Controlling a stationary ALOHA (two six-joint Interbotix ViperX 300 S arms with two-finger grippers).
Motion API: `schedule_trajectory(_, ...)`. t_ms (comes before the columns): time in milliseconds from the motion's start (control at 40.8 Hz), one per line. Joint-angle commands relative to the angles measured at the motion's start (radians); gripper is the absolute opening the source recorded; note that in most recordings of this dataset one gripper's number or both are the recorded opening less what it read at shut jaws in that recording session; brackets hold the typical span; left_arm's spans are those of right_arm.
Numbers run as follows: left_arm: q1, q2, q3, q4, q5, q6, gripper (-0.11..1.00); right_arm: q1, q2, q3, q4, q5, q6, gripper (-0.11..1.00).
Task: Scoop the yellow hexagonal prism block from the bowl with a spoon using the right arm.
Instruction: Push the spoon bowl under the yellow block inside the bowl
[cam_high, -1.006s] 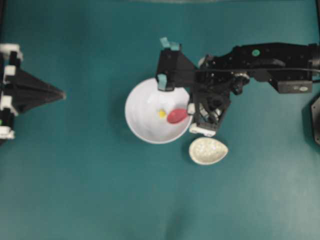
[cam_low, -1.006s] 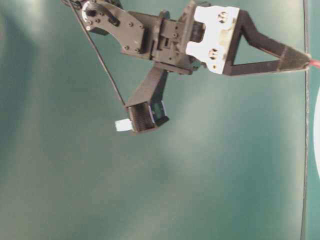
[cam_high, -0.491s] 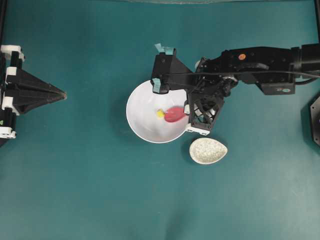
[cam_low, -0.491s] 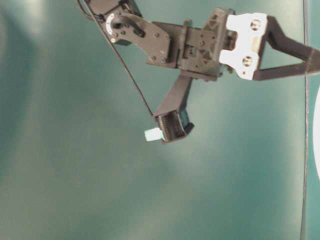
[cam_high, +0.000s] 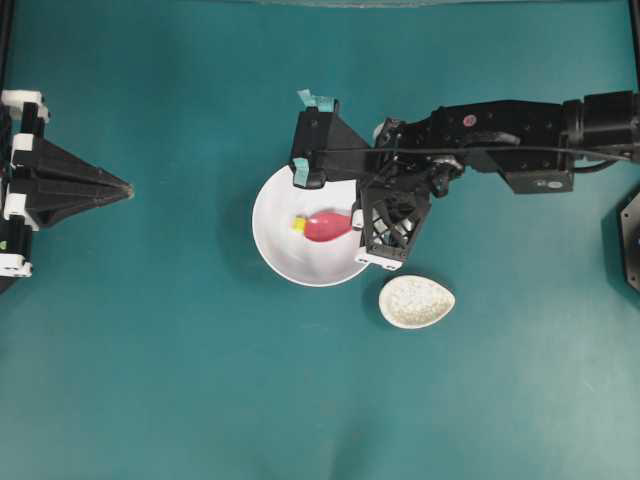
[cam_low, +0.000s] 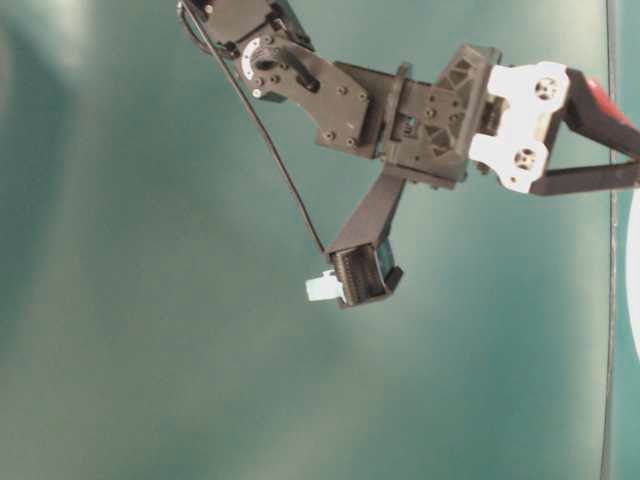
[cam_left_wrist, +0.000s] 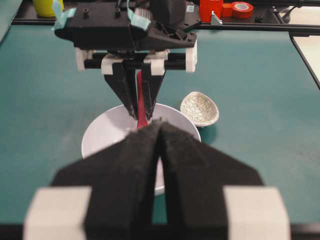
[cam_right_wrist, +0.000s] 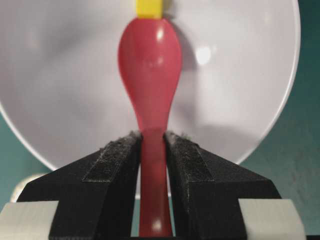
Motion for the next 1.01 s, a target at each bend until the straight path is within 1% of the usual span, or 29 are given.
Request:
schedule_trajectory(0,0.0,0.008,-0.021,0.003,-0.005,-0.002,-0.01,-0.003,-0.009,-0.025,0.0,-0.028,-0.002,0.22)
schedule_trajectory(368,0.0,0.008,-0.021,0.003,-0.006,-0.002,-0.01,-0.003,-0.008,-0.023,-0.003,-0.126,-0.003,0.22)
schedule_trajectory(982,0.0,0.008,-0.021,0.003,0.011,-0.002,-0.01,-0.003,-0.021,0.005,-0.005,-0.222,-0.005,0.22)
